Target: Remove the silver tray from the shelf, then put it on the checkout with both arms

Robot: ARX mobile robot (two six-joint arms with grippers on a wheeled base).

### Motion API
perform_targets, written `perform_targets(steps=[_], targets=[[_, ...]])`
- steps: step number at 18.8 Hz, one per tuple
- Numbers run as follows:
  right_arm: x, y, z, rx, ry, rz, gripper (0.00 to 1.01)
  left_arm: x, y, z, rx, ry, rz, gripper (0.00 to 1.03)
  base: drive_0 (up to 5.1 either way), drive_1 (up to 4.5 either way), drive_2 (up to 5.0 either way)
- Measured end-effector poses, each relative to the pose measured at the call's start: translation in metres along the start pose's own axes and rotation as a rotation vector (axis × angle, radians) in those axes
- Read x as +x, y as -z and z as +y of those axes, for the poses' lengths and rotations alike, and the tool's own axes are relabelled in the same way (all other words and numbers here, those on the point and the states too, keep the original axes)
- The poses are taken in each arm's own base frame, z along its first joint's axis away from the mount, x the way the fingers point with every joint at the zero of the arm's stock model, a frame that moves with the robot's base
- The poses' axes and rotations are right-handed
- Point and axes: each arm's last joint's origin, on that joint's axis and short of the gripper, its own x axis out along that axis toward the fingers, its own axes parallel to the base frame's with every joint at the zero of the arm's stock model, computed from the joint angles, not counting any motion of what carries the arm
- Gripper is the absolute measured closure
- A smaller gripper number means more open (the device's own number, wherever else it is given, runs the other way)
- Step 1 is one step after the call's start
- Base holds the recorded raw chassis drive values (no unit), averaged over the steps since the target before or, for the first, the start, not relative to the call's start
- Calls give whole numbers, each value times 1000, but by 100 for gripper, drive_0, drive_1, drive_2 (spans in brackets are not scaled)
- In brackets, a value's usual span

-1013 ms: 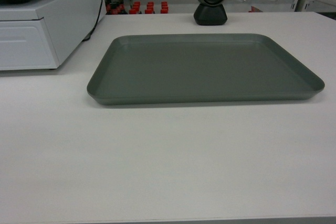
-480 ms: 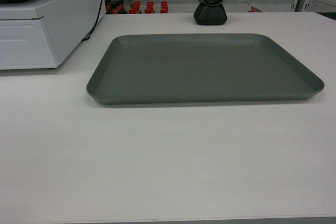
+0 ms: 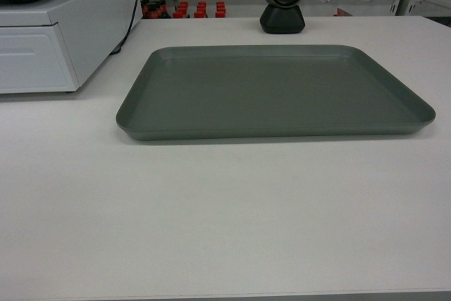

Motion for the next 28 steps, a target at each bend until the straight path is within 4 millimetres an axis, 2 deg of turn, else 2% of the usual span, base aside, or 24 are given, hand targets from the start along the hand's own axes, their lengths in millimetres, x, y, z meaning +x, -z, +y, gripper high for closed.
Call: perform_targets(steps=[28], targets=[[0,0,0,0,0,0,3,0,0,0,1,0,0,5,0,0,0]])
